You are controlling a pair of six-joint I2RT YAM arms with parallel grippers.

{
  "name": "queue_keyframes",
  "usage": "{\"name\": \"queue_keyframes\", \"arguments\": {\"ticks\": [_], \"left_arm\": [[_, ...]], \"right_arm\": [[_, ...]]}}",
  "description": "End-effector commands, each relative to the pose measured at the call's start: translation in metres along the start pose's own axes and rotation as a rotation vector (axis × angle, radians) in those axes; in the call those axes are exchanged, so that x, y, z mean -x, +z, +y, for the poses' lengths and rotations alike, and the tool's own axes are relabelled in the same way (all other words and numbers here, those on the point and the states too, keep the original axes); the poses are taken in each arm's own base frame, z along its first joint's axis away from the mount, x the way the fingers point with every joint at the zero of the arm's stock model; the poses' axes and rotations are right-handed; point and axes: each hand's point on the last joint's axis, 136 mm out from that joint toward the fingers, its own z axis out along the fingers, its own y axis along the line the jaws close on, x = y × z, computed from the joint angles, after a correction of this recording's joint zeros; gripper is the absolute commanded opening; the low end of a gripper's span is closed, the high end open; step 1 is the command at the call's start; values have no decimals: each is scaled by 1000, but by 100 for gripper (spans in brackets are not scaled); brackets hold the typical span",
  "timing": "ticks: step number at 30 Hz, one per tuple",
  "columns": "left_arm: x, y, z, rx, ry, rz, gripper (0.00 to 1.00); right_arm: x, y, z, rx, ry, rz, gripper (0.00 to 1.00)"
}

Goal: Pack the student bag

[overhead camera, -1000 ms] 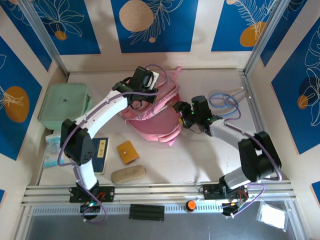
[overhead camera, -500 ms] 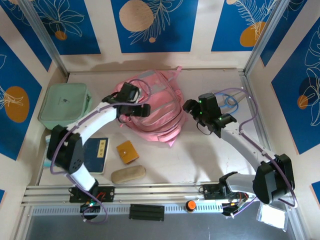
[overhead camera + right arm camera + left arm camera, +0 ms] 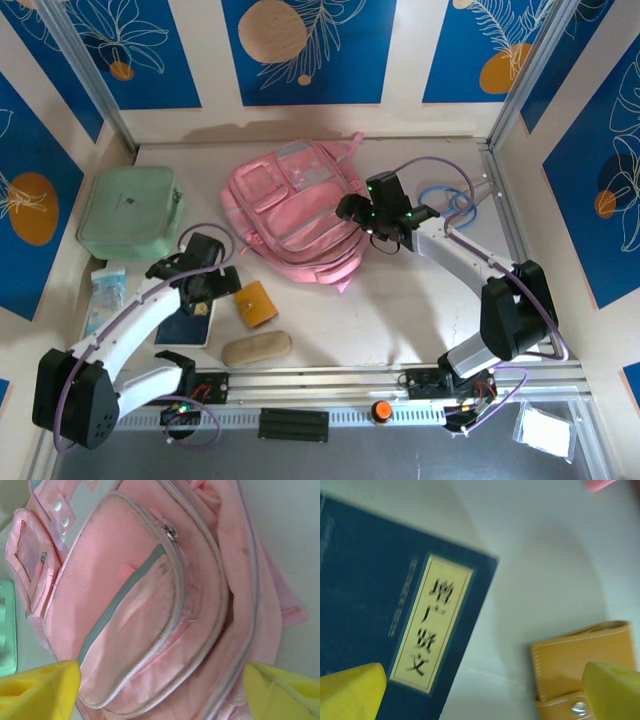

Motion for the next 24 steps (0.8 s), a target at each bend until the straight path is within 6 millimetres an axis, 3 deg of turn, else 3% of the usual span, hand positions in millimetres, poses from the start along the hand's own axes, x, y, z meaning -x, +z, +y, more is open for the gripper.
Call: {"name": "queue_keyframes", "arguments": {"ticks": [1, 10, 17, 24], "left_arm": [[-14, 15, -2, -49, -117, 55, 100], [-10, 46, -34, -194, -208, 124, 100], [23, 57, -77, -365, -289, 126, 100], [63, 56, -121, -522, -308, 136, 100]], "right_arm": [[2, -3, 19, 43, -29, 10, 84], [0, -7, 18, 28, -38, 2, 84], [-3, -6, 21, 40, -45, 13, 84], [-19, 1, 45, 107, -131, 87, 82]]}}
